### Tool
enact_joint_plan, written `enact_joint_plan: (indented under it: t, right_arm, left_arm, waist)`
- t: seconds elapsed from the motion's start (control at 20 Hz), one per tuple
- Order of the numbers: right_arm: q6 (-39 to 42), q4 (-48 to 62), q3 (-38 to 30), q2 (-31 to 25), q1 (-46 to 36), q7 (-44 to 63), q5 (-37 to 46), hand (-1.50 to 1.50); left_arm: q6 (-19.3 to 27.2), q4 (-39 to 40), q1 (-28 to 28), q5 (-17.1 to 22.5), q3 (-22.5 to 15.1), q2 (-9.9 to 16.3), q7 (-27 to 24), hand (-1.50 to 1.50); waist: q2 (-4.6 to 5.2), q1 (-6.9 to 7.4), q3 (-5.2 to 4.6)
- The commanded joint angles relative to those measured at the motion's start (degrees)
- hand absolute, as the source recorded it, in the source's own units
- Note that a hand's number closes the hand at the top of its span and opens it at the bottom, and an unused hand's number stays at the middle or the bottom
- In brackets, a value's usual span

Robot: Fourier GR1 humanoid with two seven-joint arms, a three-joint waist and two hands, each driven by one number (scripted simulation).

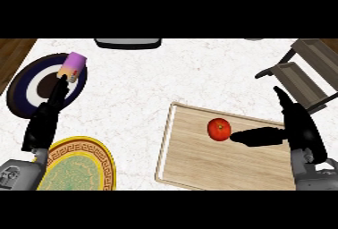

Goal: Pick the tomato from the tray and place it in the tiered basket

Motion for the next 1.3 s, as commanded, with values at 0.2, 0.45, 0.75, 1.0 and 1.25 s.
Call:
enact_joint_plan:
  t: [0.2,0.45,0.75,1.0,1.25]
  right_arm:
    - [5.15,9.48,1.32,6.02,-6.0,14.1,1.65,-1.5]
    - [8.32,10.09,0.1,7.46,-6.72,14.1,2.45,-1.5]
    - [12.03,11.42,0.95,10.08,-7.62,14.1,7.8,-1.5]
    - [11.85,12.36,1.93,14.44,-6.11,14.1,14.75,-1.5]
    - [14.0,15.98,0.99,19.05,-9.01,14.1,18.9,-1.5]
  left_arm:
    - [-0.83,0.1,-1.75,-0.44,0.47,0.19,2.75,0.0]
    - [-0.02,-1.61,-0.64,-1.02,1.1,-0.28,2.83,0.0]
    - [-0.91,1.54,0.3,-1.18,1.83,-1.31,-0.54,0.0]
    - [-2.71,-2.71,2.52,0.05,3.46,1.06,0.79,0.0]
    - [-1.69,0.88,-0.12,-1.67,3.57,-0.48,0.02,0.0]
  waist:
    - [-0.09,-0.6,0.07]
    - [-0.31,-1.01,0.1]
    - [-0.21,-1.42,0.05]
    - [-0.47,-0.75,0.1]
    - [-0.12,-1.24,0.09]
